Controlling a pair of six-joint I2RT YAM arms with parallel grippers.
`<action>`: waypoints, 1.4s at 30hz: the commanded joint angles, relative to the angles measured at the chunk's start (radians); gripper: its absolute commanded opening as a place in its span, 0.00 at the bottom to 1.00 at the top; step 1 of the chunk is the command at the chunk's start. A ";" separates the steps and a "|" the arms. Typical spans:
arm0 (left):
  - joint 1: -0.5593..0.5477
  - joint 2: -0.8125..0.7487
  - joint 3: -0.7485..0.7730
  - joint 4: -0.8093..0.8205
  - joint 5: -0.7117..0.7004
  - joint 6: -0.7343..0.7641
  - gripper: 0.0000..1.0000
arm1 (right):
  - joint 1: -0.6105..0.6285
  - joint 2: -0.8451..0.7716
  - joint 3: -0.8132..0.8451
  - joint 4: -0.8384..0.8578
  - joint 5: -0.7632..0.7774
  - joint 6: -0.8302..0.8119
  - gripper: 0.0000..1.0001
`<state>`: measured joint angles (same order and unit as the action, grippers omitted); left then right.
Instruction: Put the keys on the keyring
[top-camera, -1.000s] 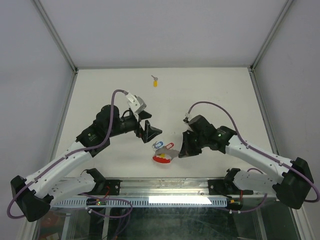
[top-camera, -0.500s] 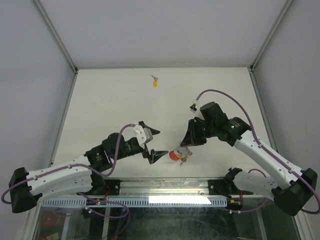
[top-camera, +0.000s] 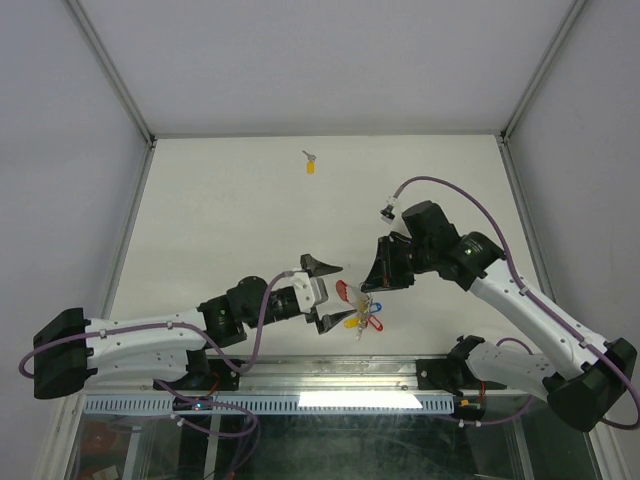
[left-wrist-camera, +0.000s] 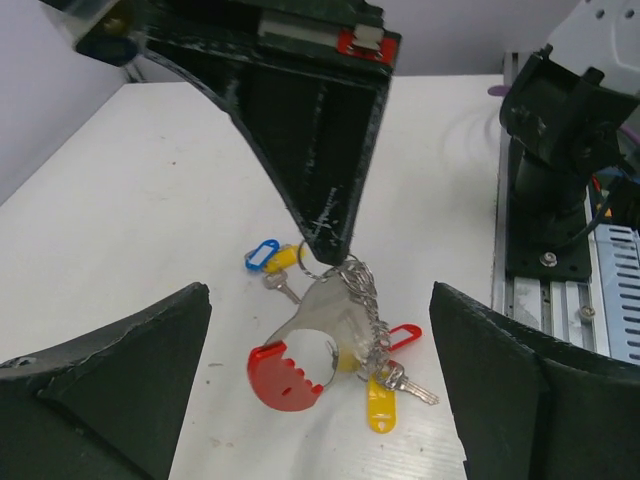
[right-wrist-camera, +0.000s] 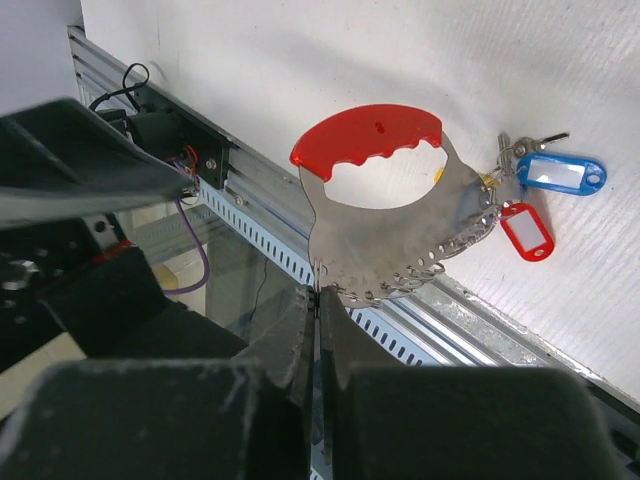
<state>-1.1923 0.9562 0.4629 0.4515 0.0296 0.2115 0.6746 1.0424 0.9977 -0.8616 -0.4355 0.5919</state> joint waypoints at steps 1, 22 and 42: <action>-0.049 0.054 -0.011 0.124 -0.062 0.060 0.89 | -0.005 -0.017 0.064 0.009 -0.043 -0.019 0.00; -0.056 0.156 0.025 0.139 -0.045 0.145 0.53 | -0.005 0.008 0.107 -0.024 -0.151 -0.081 0.00; -0.057 0.188 0.070 0.139 -0.021 0.149 0.30 | -0.005 0.013 0.083 -0.006 -0.173 -0.077 0.00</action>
<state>-1.2385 1.1431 0.4885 0.5446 -0.0216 0.3565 0.6716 1.0618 1.0576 -0.8963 -0.5621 0.5220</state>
